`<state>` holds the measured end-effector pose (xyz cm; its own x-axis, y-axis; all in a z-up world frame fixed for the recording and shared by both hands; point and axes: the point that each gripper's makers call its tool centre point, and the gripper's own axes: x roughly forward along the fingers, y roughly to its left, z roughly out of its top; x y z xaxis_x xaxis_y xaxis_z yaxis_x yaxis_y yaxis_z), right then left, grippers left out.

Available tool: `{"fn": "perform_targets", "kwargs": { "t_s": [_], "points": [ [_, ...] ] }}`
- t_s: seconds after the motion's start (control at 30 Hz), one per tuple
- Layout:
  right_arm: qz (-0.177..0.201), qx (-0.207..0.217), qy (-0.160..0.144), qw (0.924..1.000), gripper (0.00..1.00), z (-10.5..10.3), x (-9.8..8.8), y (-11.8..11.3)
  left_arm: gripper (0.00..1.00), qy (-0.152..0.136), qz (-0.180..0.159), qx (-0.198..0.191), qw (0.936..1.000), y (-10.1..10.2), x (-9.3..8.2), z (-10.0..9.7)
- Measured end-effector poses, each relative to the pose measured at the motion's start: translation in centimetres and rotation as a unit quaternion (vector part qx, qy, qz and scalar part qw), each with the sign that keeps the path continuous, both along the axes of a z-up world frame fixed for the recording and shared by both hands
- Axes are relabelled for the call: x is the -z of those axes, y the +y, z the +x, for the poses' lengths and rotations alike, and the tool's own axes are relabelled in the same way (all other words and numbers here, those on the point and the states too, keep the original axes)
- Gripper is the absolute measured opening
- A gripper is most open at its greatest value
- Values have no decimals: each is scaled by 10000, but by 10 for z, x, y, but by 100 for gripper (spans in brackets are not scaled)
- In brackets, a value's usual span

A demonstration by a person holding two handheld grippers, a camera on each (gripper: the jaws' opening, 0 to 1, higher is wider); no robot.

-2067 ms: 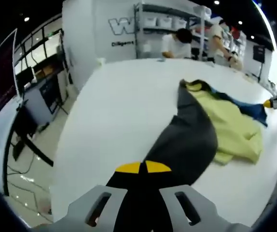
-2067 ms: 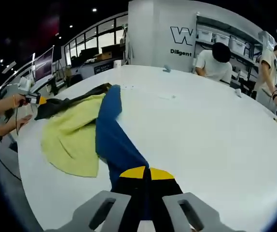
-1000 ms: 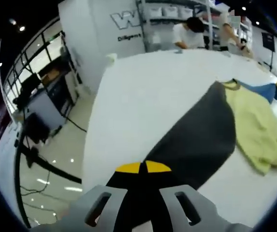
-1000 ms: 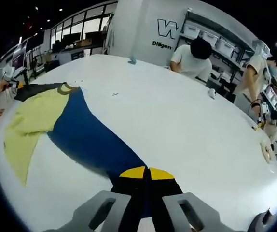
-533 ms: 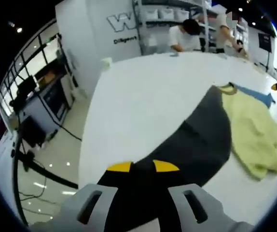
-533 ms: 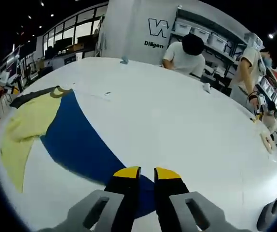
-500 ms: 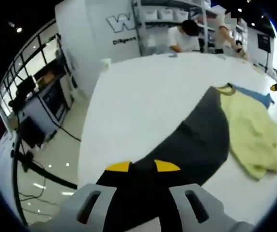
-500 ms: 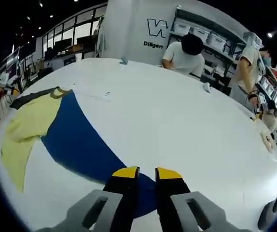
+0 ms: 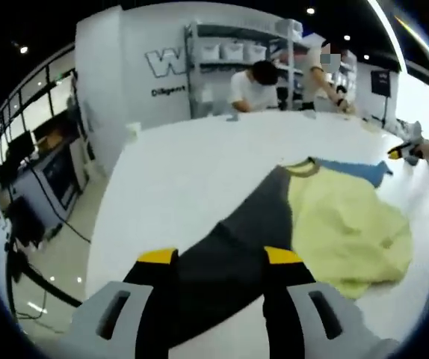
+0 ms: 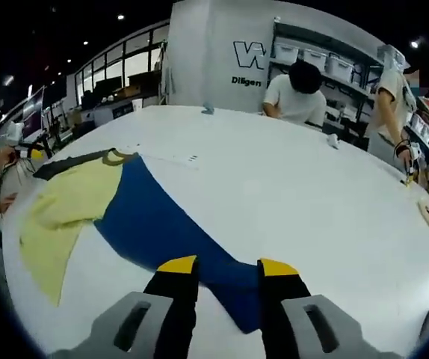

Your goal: Fold the garment on the visible template until the final outline fits inside the template.

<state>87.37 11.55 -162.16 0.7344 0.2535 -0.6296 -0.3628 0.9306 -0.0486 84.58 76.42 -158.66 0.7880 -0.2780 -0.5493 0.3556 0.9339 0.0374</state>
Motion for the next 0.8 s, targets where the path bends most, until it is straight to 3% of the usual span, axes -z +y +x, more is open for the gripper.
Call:
{"fn": "perform_targets", "kwargs": {
  "t_s": [0.17, 0.23, 0.3, 0.53, 0.7, 0.8],
  "points": [
    [152, -119, -5, 9998, 29, -12, 1, 21, 49, 1, 37, 37, 10000, -23, -1, -17],
    [186, -307, 10, 9994, 29, -21, 3, 33, 49, 126, 29, 54, 9999, -19, 6, -24],
    [147, -418, -1, 9990, 29, -32, 2, 48, 49, 160, -87, 57, 9998, -27, 8, -36],
    [237, -539, -87, 9982, 35, -37, -5, 54, 60, 47, -211, -203, 9996, -39, 5, -58],
    [367, -515, -490, 9968, 55, -44, -14, 68, 63, -30, -297, -251, 9992, -53, 8, -66],
    [407, -564, -422, 9967, 51, -51, -11, 73, 63, 136, -449, -238, 9986, -61, 21, -72]
  ]
}}
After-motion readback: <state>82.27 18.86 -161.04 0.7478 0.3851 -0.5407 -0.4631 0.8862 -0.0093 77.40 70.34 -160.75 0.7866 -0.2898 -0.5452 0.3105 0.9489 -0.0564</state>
